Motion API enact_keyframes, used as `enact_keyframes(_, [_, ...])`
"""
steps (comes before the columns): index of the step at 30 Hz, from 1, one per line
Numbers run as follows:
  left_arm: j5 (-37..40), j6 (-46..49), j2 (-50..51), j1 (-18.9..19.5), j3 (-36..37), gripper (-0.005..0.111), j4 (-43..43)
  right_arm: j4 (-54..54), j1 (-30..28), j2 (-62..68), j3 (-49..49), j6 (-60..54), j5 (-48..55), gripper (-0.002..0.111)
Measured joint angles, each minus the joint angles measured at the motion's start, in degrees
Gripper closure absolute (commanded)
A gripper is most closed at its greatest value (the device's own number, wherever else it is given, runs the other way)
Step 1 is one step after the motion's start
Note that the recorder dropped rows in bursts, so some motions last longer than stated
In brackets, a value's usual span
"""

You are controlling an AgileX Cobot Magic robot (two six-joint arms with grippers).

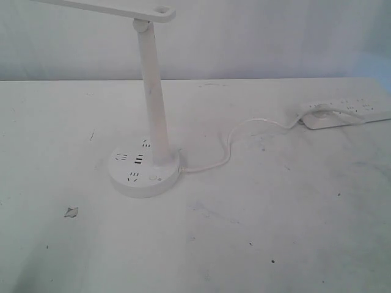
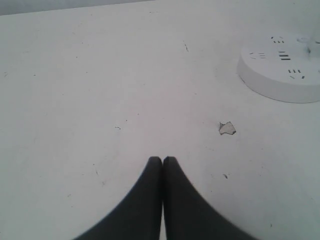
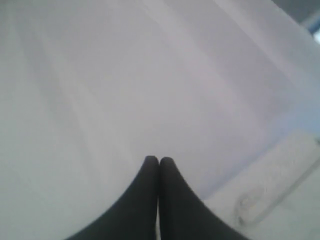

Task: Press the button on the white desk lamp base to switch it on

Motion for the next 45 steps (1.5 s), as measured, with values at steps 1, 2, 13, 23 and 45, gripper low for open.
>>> enact_keyframes(1, [0.0, 0.0, 0.0, 0.0, 0.0, 0.107, 0.0, 0.6, 0.0, 2.3, -0.6, 1.5, 2.3, 0.108])
enact_keyframes(2, [0.0, 0.0, 0.0, 0.0, 0.0, 0.107, 0.0, 1.0, 0.0, 5.6, -1.4, 3.0, 5.1, 0.108])
enact_keyframes(13, [0.0, 0.0, 0.0, 0.0, 0.0, 0.107, 0.0, 5.3, 15.3, 55.2, -25.9, -6.8, 25.4, 0.108])
enact_keyframes(23, [0.0, 0.0, 0.0, 0.0, 0.0, 0.107, 0.0, 57.4, 22.0, 93.1, -48.0, -69.9, 59.1, 0.108])
enact_keyframes(45, [0.0, 0.0, 0.0, 0.0, 0.0, 0.107, 0.0, 60.5, 26.7, 118.4, -71.1, -68.9, 59.3, 0.108])
